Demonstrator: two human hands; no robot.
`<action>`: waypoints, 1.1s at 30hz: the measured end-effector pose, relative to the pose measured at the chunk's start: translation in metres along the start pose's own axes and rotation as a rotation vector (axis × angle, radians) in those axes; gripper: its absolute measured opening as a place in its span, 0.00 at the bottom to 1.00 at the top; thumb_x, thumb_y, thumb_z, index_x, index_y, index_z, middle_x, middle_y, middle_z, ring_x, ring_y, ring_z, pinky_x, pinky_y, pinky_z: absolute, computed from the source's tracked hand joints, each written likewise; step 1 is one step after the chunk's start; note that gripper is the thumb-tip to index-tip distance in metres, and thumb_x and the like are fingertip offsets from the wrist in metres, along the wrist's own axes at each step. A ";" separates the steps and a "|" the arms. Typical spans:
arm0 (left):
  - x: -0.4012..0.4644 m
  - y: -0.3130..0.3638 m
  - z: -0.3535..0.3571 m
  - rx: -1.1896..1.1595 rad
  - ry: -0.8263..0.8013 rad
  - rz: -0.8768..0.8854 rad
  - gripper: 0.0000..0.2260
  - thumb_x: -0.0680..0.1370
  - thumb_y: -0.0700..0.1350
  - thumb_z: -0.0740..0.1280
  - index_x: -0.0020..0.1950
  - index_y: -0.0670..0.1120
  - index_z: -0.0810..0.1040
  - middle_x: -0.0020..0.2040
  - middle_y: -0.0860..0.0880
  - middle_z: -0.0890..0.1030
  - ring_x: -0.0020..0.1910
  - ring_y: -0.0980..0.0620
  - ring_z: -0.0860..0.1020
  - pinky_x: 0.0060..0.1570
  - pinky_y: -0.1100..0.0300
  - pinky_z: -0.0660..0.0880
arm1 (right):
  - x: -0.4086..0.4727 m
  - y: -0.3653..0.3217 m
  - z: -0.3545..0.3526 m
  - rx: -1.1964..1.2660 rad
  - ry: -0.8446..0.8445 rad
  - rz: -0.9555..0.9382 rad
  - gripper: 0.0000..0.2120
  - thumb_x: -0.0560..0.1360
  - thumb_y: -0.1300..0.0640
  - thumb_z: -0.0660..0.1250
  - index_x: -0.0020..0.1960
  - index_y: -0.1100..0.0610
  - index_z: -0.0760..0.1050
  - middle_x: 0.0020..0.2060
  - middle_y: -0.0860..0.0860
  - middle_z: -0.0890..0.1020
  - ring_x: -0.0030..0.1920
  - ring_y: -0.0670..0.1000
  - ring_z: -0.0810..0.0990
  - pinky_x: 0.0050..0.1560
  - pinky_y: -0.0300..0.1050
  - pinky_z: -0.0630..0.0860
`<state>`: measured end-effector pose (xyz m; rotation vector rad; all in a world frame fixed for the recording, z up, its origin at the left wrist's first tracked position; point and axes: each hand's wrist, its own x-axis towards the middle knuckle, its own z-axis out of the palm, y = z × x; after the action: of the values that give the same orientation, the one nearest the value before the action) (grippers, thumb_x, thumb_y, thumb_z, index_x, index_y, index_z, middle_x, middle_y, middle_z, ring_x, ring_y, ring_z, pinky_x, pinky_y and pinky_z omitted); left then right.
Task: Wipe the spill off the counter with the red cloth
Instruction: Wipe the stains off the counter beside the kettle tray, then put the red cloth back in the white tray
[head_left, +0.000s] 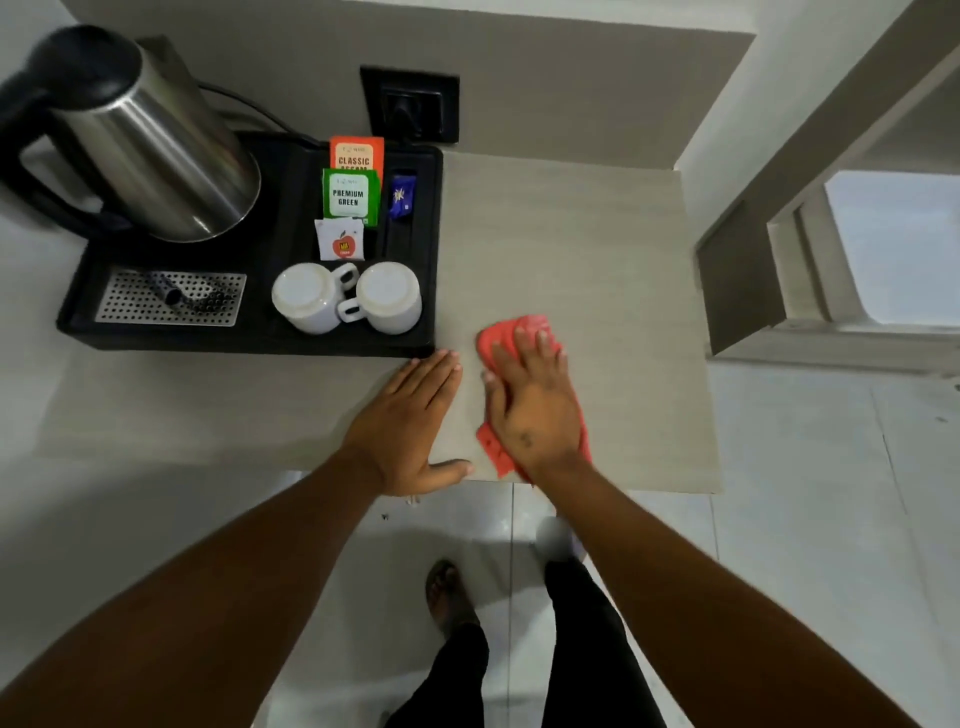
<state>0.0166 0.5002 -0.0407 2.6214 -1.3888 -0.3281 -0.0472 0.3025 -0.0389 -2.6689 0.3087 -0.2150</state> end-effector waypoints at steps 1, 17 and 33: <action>-0.001 -0.004 0.000 0.006 -0.001 -0.005 0.51 0.72 0.72 0.62 0.82 0.37 0.53 0.84 0.38 0.54 0.83 0.42 0.51 0.82 0.44 0.50 | -0.010 -0.002 0.003 -0.005 -0.029 -0.073 0.20 0.83 0.50 0.57 0.74 0.51 0.68 0.76 0.57 0.65 0.77 0.60 0.56 0.77 0.61 0.52; 0.210 0.153 -0.028 -0.121 0.190 -0.089 0.37 0.81 0.54 0.63 0.81 0.36 0.53 0.83 0.36 0.53 0.83 0.38 0.51 0.80 0.48 0.43 | 0.080 0.169 -0.117 0.109 0.070 0.222 0.23 0.78 0.57 0.59 0.73 0.48 0.68 0.75 0.52 0.66 0.75 0.55 0.61 0.74 0.56 0.62; 0.449 0.289 -0.007 -0.108 0.092 0.001 0.34 0.85 0.59 0.54 0.83 0.41 0.47 0.85 0.42 0.52 0.84 0.43 0.50 0.82 0.48 0.50 | 0.151 0.410 -0.207 -0.048 0.093 0.520 0.24 0.79 0.35 0.54 0.72 0.41 0.66 0.72 0.47 0.71 0.70 0.55 0.70 0.74 0.57 0.62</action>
<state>0.0335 -0.0329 -0.0181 2.5157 -1.3052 -0.2715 -0.0176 -0.1792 -0.0220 -2.5219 1.0249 -0.1675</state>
